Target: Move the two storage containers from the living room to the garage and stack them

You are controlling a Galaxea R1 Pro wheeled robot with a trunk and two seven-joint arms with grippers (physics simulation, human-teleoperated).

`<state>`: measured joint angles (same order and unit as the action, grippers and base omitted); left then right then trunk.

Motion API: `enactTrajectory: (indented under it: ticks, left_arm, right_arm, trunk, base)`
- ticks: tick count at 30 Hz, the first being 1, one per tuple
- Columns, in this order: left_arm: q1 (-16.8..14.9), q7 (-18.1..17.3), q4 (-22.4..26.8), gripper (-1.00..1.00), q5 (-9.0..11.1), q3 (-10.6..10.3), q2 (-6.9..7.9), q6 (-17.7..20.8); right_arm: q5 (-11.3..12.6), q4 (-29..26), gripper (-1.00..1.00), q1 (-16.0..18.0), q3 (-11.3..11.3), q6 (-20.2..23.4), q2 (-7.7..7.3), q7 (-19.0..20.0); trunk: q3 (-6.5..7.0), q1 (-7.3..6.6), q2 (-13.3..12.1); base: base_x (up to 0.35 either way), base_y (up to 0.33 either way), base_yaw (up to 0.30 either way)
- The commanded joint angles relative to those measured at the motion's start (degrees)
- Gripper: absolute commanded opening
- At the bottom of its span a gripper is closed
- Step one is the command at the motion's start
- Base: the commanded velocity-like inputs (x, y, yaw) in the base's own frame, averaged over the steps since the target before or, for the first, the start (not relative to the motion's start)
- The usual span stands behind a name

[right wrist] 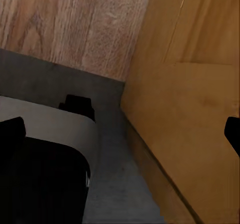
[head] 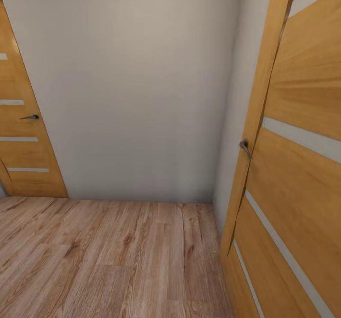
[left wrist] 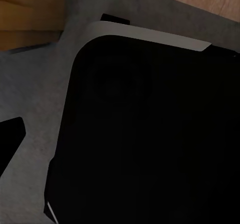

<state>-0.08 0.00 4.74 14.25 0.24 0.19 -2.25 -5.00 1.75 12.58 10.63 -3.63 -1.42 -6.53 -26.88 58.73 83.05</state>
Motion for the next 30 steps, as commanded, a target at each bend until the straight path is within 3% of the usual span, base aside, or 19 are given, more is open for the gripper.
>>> enactTrajectory:
  ticks: [1,7,18,30]
  left_arm:
    - [0.0,0.0,0.0,1.00,0.2,0.0,-0.01,-0.1]
    - [0.0,0.0,0.0,1.00,0.2,0.0,-0.07,-0.1]
    - [0.0,0.0,0.0,1.00,0.2,0.0,-0.02,-0.1]
    - [0.0,0.0,0.0,1.00,0.2,0.0,-0.01,-0.1]
  right_arm:
    - [-0.5,0.2,1.00,-1.0,0.1,-0.9,-0.22,-0.2]
    - [-0.7,0.2,1.00,-4.2,0.1,-1.9,-0.64,-0.3]
    - [-0.7,0.2,1.00,-4.4,0.1,-1.9,0.06,-0.2]
    - [-0.7,0.2,1.00,-4.5,0.1,-2.0,-0.36,-0.2]
  trunk:
    - [-0.05,0.00,0.0]
    - [-0.05,0.00,0.0]
    - [-0.05,0.00,0.0]
    - [-0.05,0.00,0.0]
  base:
    - [0.000,0.000,0.000]
    - [0.000,0.000,0.000]
    - [0.000,0.000,0.000]
    - [0.000,0.000,0.068]
